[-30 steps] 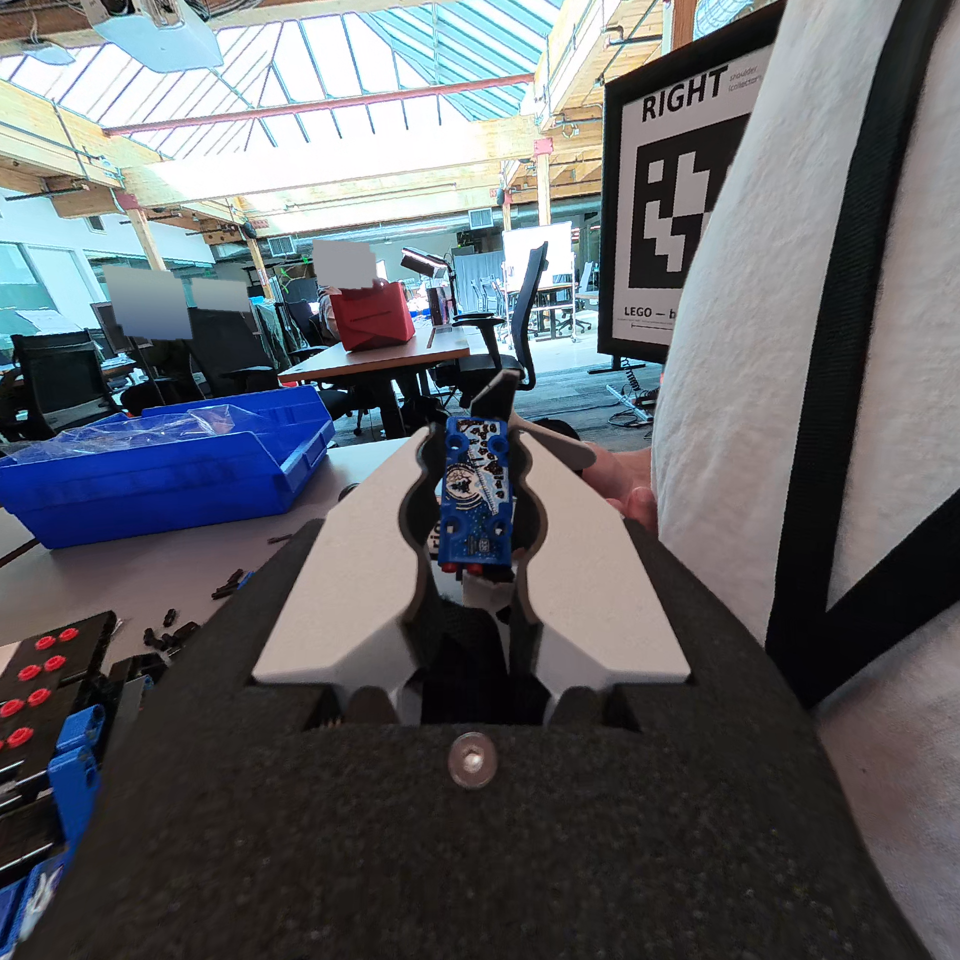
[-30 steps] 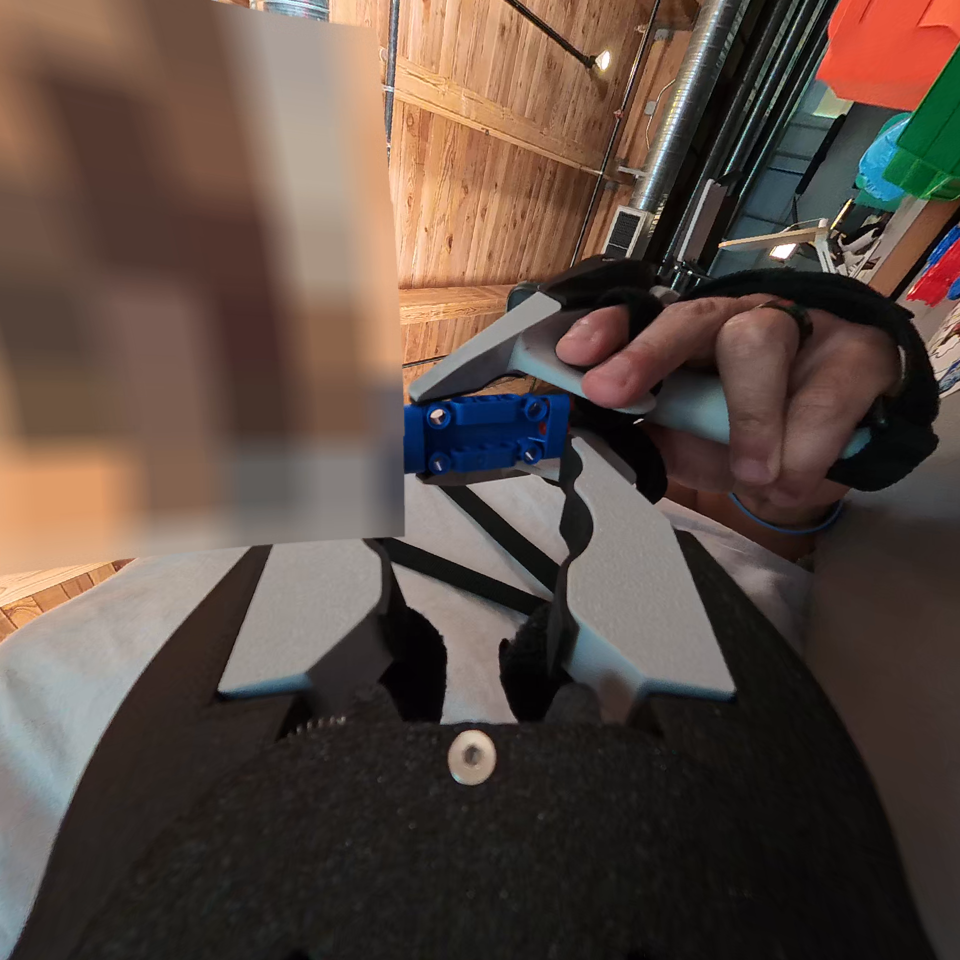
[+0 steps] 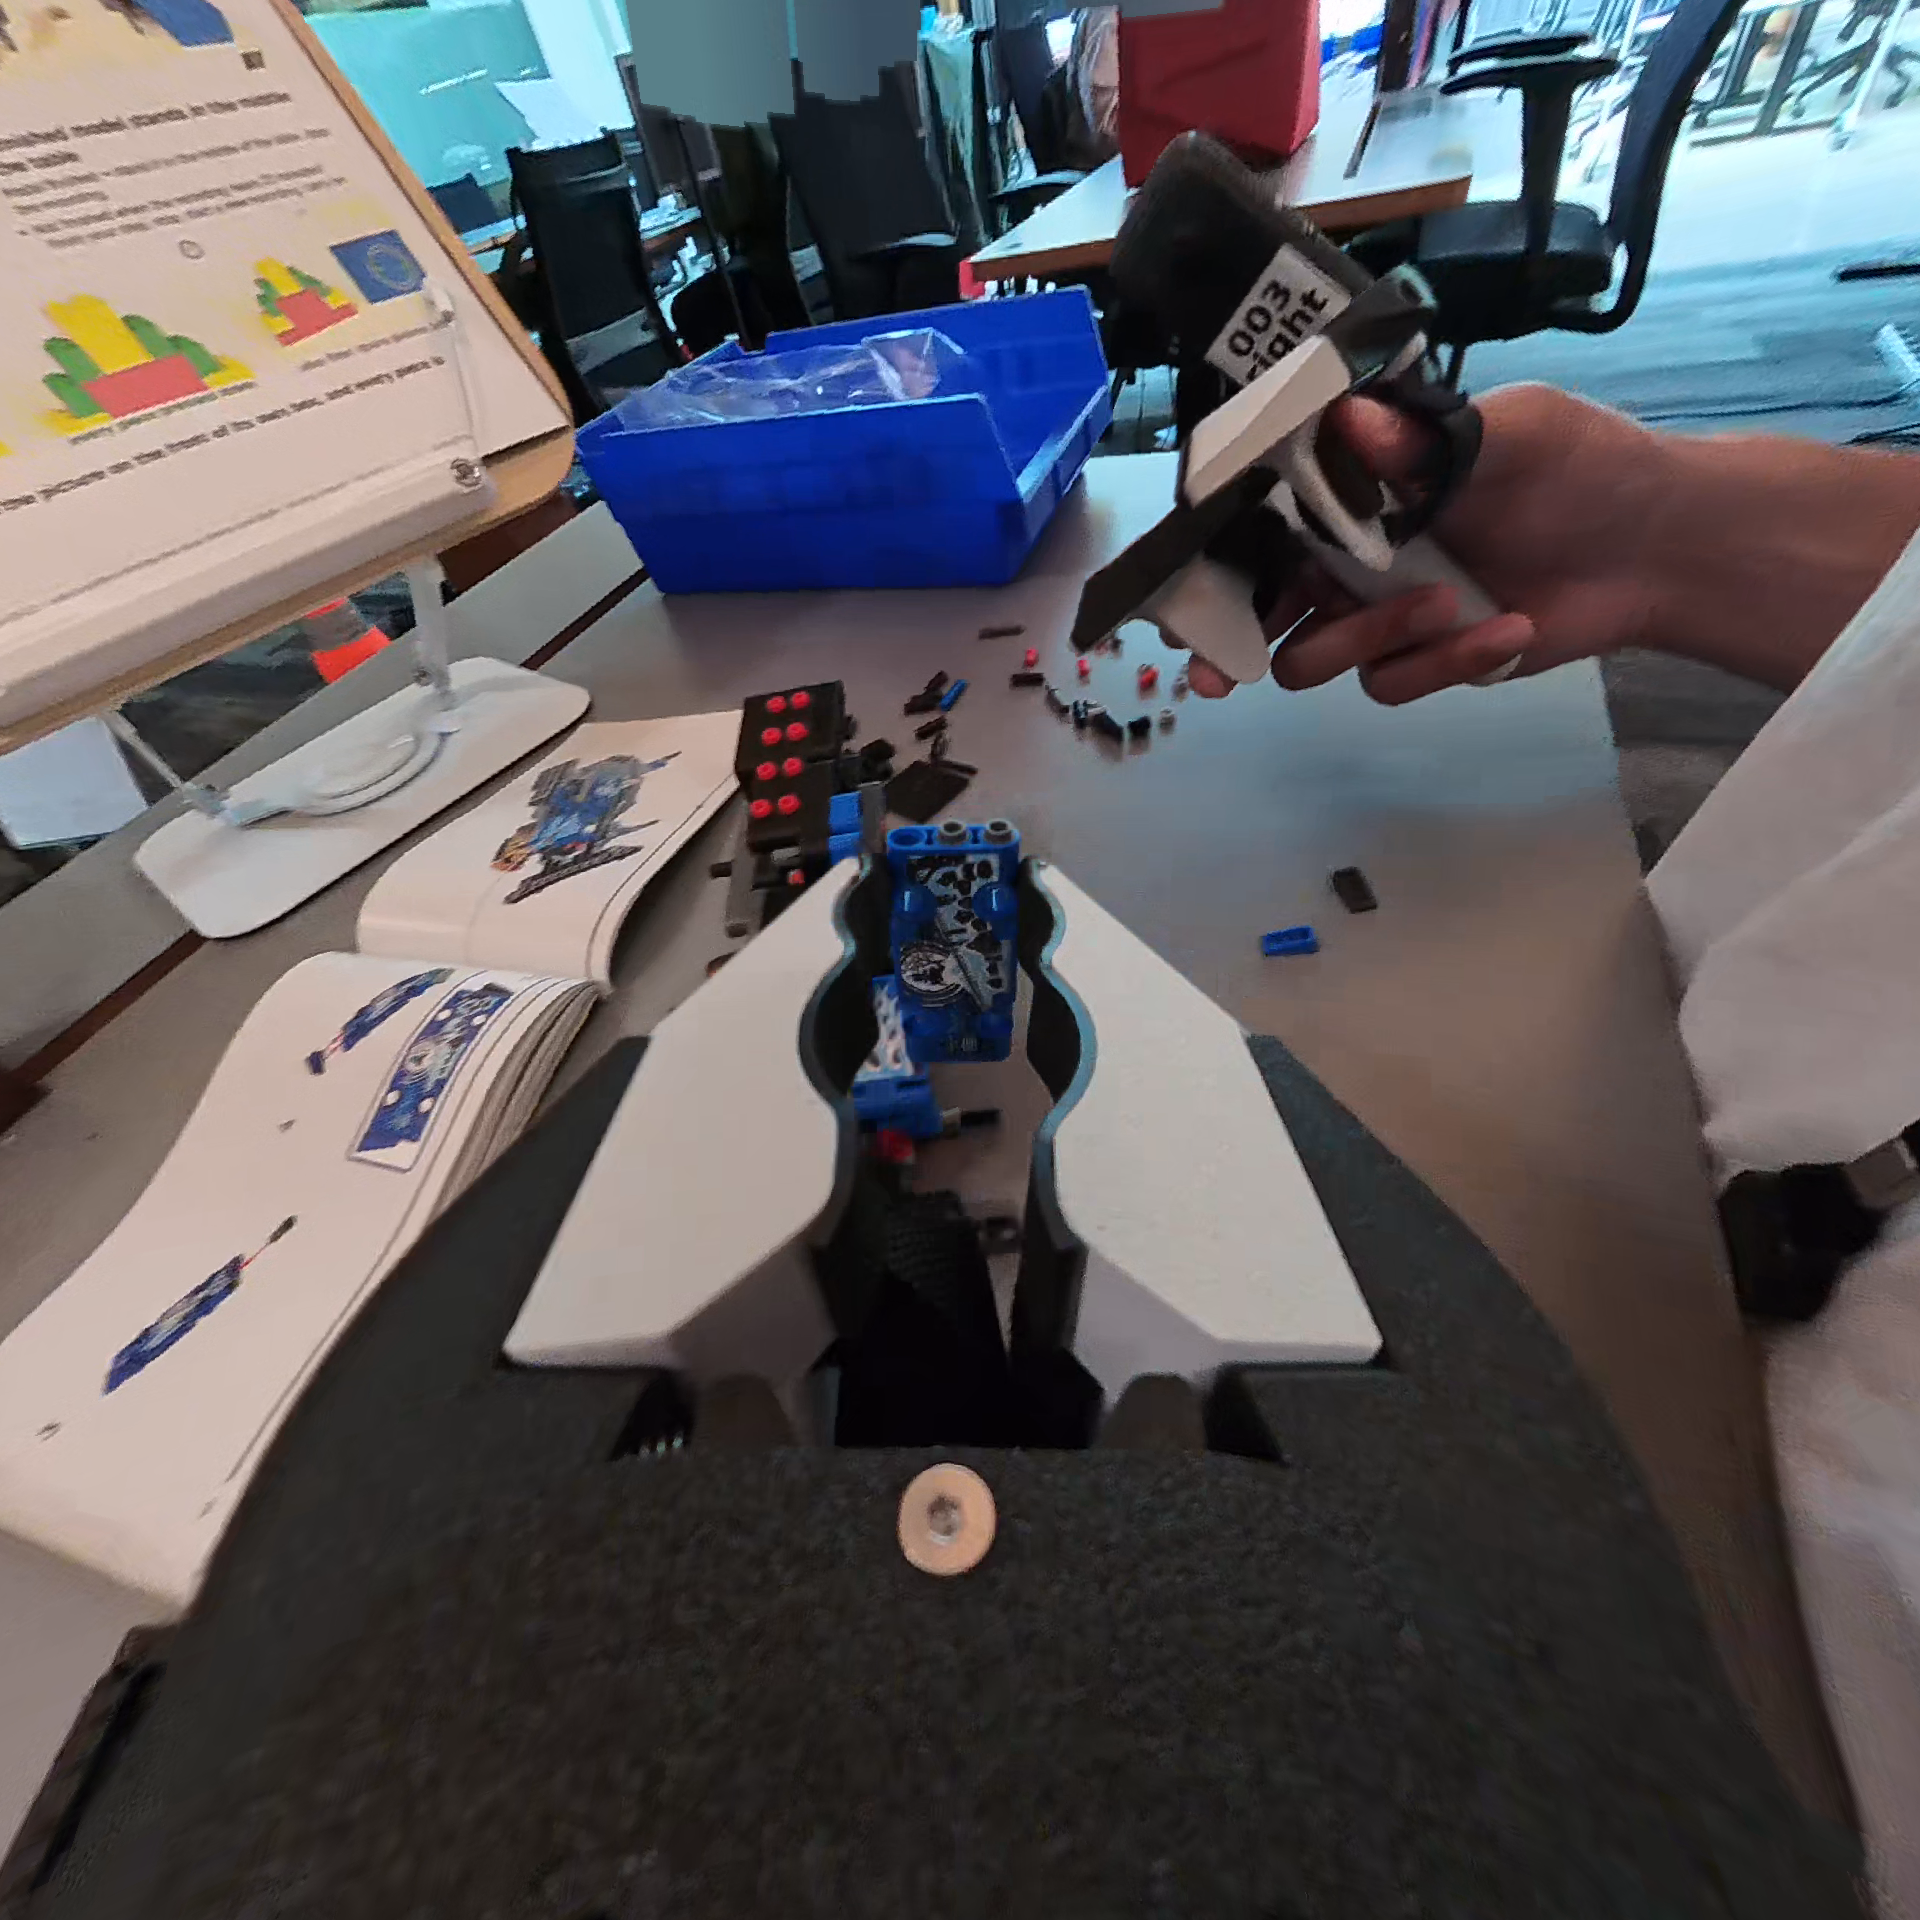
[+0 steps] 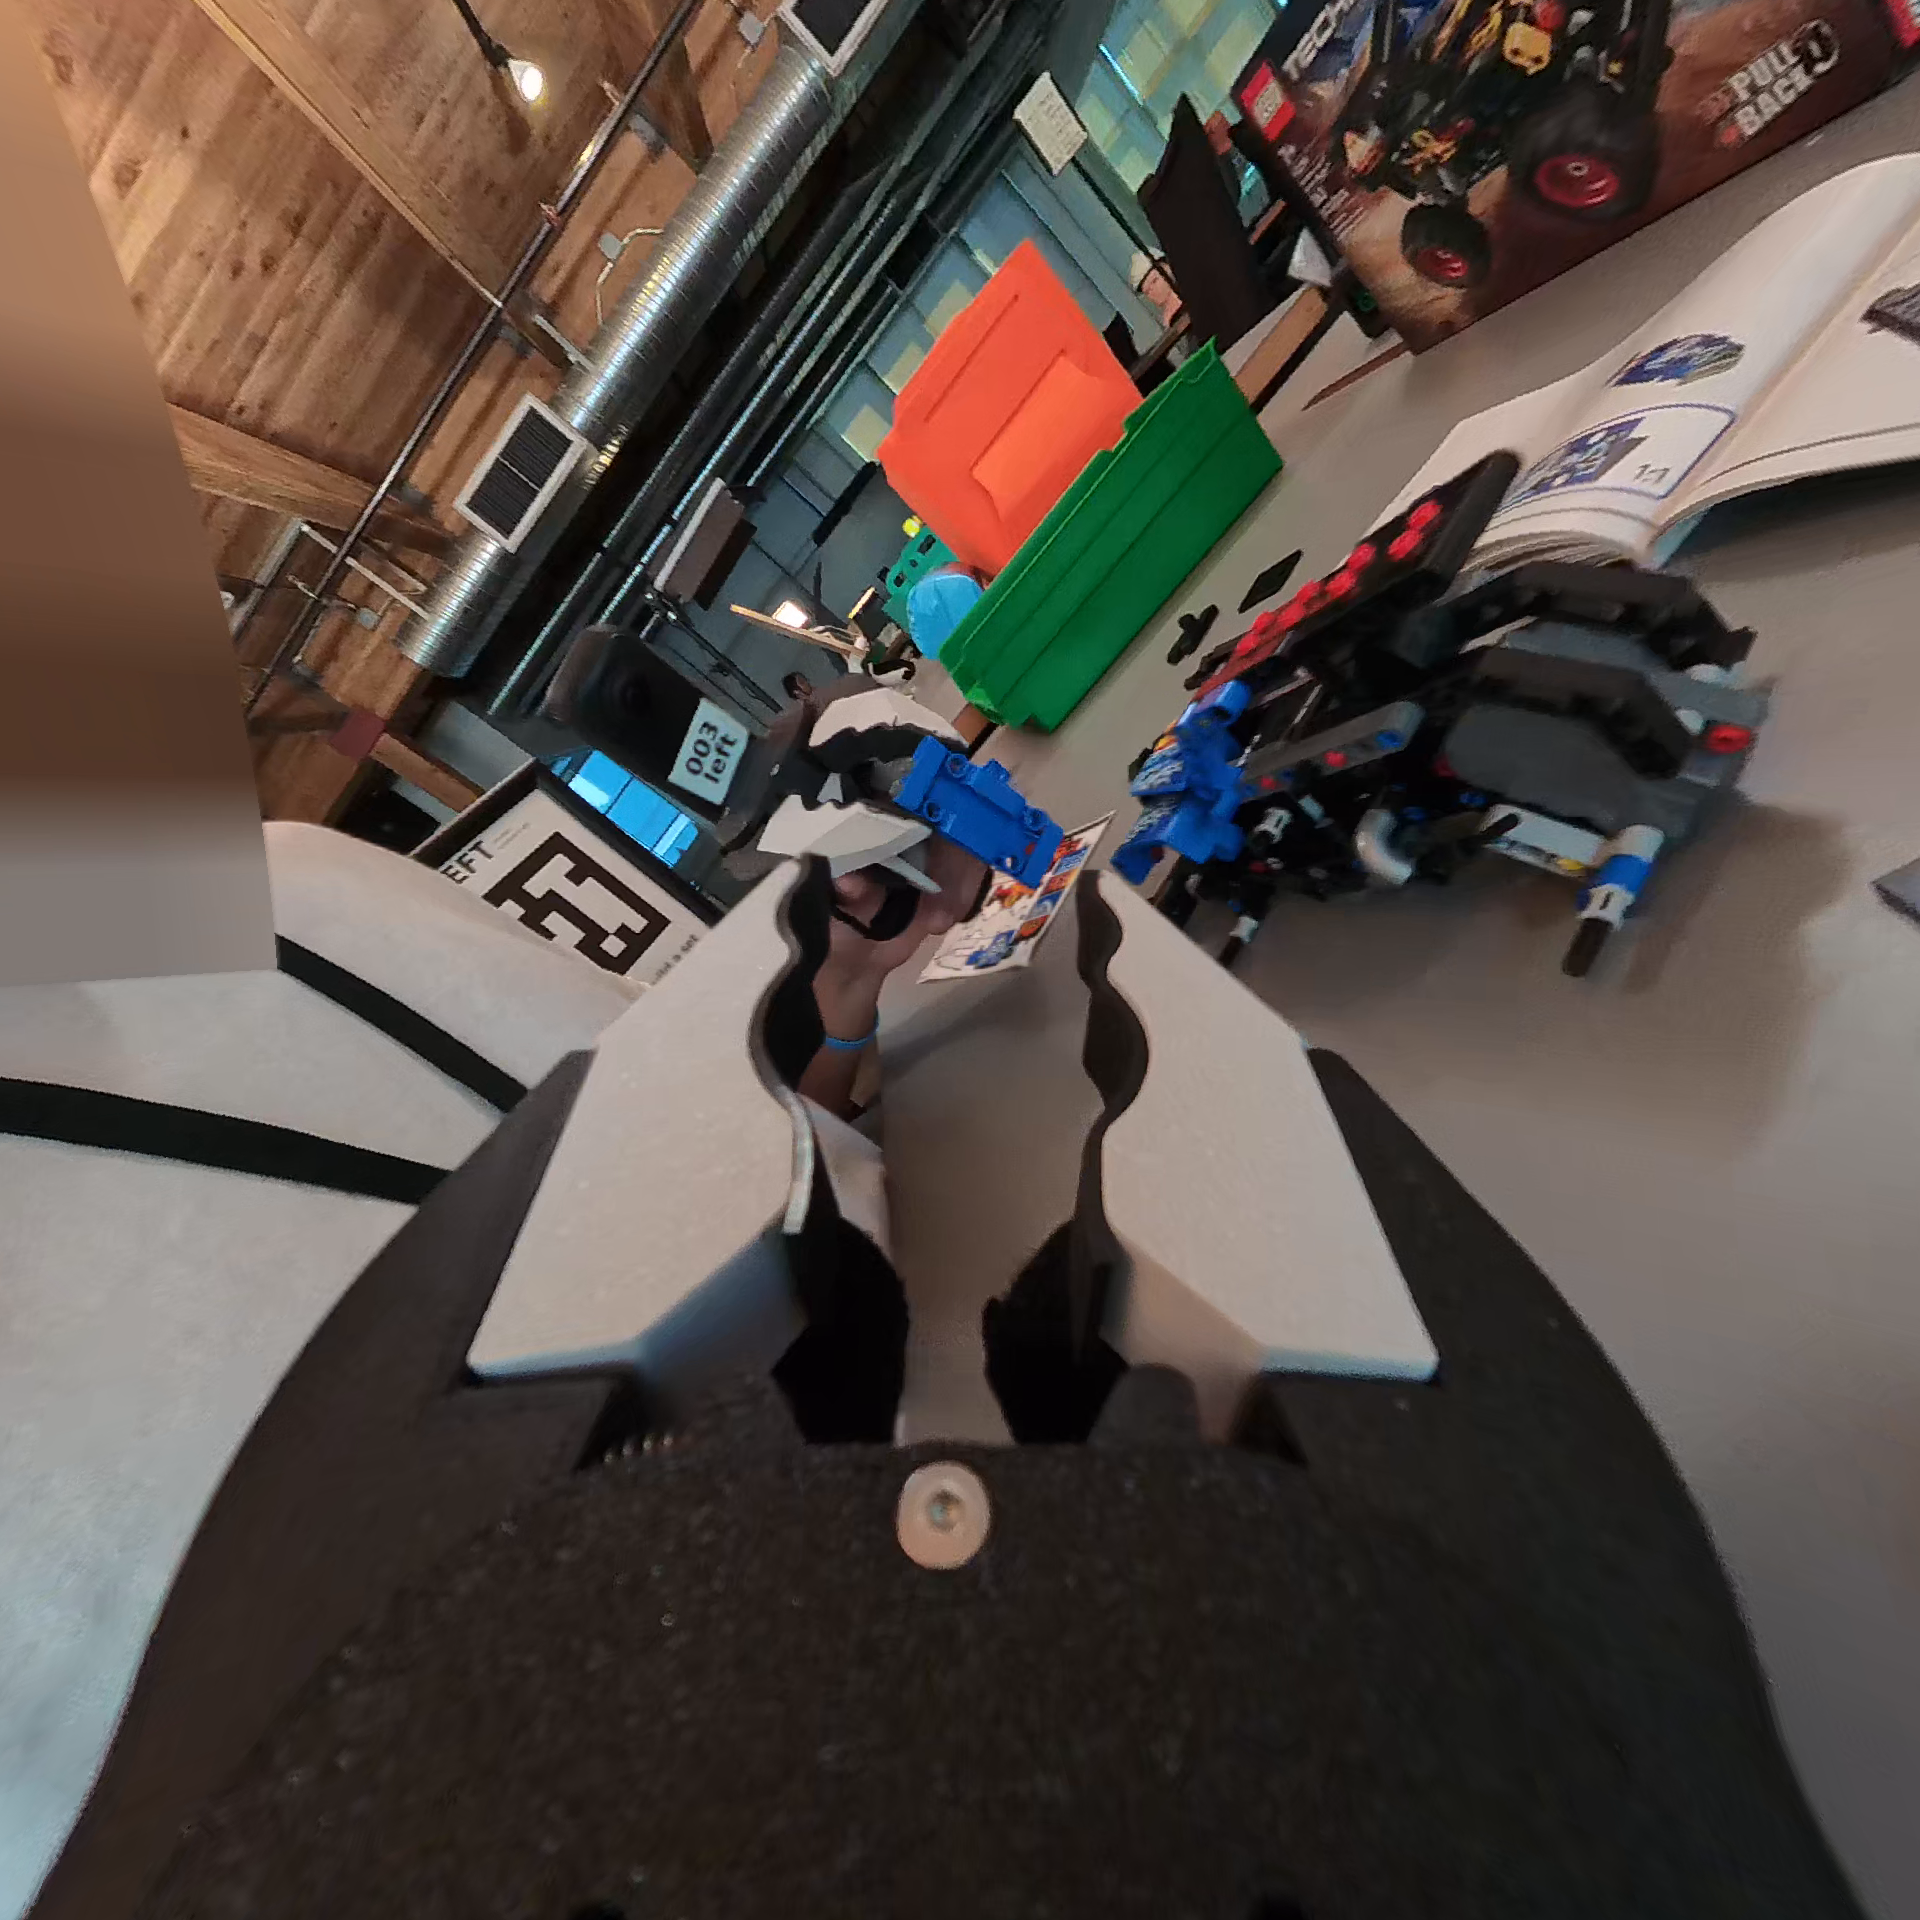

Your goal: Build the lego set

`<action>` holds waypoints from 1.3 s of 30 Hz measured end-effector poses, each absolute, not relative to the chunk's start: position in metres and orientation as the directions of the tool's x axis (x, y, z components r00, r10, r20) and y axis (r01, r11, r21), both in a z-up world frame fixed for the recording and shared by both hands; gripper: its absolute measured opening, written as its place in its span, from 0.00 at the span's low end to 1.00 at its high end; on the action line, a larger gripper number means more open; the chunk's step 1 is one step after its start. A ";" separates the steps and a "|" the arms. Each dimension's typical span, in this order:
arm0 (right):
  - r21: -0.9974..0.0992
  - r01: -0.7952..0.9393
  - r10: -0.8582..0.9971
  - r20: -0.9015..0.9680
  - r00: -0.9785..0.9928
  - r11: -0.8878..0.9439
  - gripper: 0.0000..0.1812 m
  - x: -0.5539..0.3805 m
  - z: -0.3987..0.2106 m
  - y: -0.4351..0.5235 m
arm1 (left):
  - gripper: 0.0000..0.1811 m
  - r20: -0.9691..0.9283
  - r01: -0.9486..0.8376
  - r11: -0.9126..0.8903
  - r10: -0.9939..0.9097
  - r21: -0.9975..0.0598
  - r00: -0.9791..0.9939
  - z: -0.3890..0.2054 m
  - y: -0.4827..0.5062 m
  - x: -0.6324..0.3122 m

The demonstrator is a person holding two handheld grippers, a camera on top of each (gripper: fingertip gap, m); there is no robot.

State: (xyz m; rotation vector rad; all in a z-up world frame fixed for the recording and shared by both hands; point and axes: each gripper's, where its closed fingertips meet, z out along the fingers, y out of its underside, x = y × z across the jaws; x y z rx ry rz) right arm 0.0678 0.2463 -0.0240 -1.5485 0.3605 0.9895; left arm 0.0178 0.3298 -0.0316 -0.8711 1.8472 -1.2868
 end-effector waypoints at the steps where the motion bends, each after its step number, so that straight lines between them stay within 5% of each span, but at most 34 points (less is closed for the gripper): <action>1: -0.661 -0.709 0.291 -0.748 0.596 -0.247 0.25 0.073 -0.025 0.249 | 0.12 -0.182 -0.133 0.286 -0.842 -0.949 -0.508 -0.032 0.336 0.019; 11: -0.804 -0.537 0.136 -0.580 0.803 -0.255 0.23 0.150 -0.025 0.275 | 0.12 -0.299 -0.208 0.431 -0.834 -0.878 -0.464 -0.029 0.397 0.037; 19: -0.933 -0.193 -0.055 -0.185 0.981 -0.302 0.20 0.229 -0.045 0.300 | 0.12 -0.296 -0.330 0.493 -0.816 -0.805 -0.497 -0.060 0.447 0.065; 39: -0.911 -0.255 -0.069 -0.246 0.967 -0.323 0.15 0.220 -0.075 0.302 | 0.12 -0.209 -0.371 0.376 -0.884 -0.849 -0.419 -0.088 0.479 0.066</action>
